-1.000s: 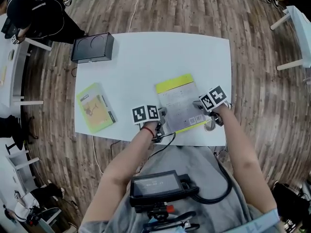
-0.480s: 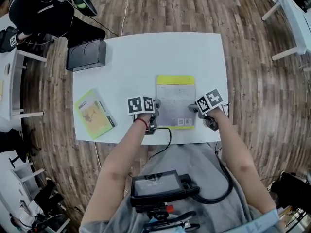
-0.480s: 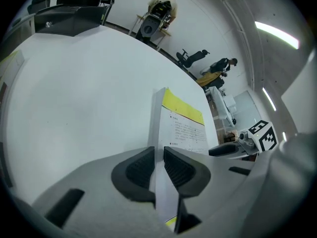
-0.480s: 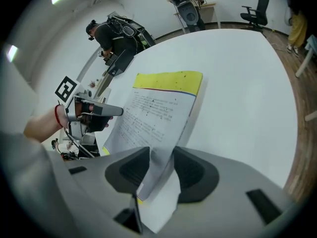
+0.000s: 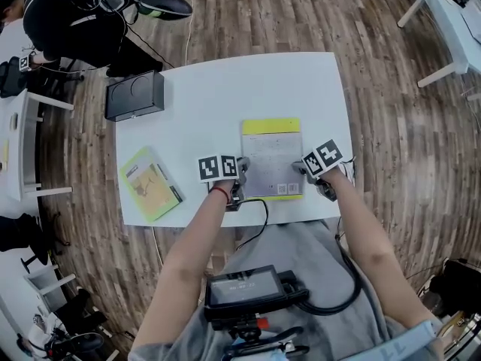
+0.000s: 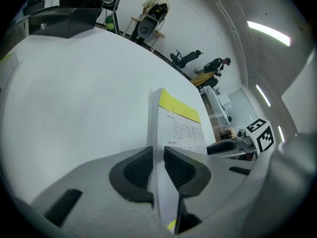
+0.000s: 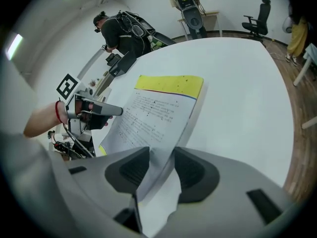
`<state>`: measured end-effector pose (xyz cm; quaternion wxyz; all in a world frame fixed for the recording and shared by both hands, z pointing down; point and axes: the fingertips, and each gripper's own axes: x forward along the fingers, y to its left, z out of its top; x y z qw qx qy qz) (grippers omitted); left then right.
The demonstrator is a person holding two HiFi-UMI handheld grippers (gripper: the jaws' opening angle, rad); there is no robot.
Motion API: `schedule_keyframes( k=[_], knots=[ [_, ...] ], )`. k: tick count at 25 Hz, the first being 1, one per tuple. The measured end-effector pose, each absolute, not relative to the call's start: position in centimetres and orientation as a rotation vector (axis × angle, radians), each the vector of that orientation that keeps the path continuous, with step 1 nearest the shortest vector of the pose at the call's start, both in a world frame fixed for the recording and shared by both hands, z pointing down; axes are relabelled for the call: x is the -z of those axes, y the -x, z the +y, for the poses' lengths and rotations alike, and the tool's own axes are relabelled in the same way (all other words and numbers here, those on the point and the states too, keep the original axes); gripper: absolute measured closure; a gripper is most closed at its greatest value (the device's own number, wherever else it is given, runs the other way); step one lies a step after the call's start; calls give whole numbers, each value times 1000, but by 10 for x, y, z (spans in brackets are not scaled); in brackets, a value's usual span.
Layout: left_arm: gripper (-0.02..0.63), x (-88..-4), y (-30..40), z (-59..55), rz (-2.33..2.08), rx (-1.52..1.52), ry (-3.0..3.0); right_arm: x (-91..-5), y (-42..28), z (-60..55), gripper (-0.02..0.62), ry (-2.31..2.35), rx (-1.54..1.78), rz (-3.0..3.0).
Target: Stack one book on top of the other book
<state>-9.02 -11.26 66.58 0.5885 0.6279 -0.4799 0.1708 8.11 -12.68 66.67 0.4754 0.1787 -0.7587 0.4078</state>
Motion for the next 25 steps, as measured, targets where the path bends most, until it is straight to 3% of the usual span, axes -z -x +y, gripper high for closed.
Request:
schedule_keyframes(
  k=[15,25],
  knots=[
    [534,-663,89,-111,-1133,-480,-1522,-666,-81,-128,428,-455,-911,-1880],
    [520,-609,104,-90,-1138,-379,-1790,-607,-91,-127,430,-528,-609,-2075]
  ],
)
